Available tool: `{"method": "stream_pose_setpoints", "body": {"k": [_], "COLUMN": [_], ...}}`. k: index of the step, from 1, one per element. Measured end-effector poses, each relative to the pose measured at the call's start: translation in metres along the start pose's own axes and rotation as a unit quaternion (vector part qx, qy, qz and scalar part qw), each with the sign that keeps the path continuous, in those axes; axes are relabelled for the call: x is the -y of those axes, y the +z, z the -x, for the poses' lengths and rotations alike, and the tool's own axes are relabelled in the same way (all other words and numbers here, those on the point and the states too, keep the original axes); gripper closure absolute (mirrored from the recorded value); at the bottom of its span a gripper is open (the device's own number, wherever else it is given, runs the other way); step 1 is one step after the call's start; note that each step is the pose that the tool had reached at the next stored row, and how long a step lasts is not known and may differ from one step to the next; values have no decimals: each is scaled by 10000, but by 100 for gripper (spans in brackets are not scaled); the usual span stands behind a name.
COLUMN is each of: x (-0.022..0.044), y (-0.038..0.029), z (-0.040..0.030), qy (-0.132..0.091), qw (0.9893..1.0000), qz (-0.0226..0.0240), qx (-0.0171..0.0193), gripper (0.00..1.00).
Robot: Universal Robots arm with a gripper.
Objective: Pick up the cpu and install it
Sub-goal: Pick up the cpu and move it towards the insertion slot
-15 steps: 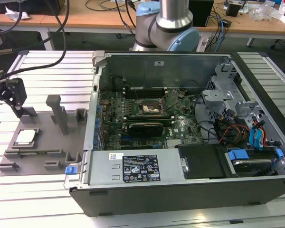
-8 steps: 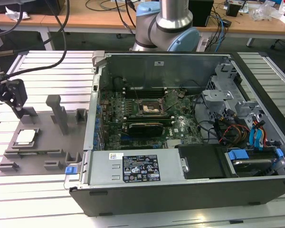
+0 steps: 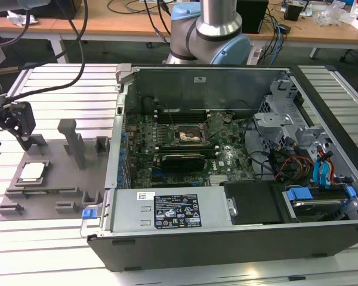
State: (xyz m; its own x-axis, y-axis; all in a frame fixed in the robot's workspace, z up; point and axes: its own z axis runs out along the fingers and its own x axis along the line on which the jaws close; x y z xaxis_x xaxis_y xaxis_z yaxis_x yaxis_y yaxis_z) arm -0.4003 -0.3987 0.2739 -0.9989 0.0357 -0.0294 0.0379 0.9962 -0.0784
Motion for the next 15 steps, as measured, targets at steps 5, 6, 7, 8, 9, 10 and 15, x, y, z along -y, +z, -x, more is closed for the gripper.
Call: {"method": "stream_pose_setpoints", "body": {"k": [5, 6, 7, 8, 9, 10, 15], "x": [-3, -3, -4, -4, -4, -5, -7], "y": [38, 43, 46, 49, 53, 56, 89], "z": [-1, -1, -1, -1, -1, -2, -3], "qy": [0, 0, 0, 0, 0, 0, 0], "qw": [10000, 10000, 10000, 10000, 10000, 10000, 10000], "qz": [0, 0, 0, 0, 0, 0, 0], "qx": [0, 0, 0, 0, 0, 0, 0], "gripper": [34, 34, 34, 34, 34, 34, 34]}}
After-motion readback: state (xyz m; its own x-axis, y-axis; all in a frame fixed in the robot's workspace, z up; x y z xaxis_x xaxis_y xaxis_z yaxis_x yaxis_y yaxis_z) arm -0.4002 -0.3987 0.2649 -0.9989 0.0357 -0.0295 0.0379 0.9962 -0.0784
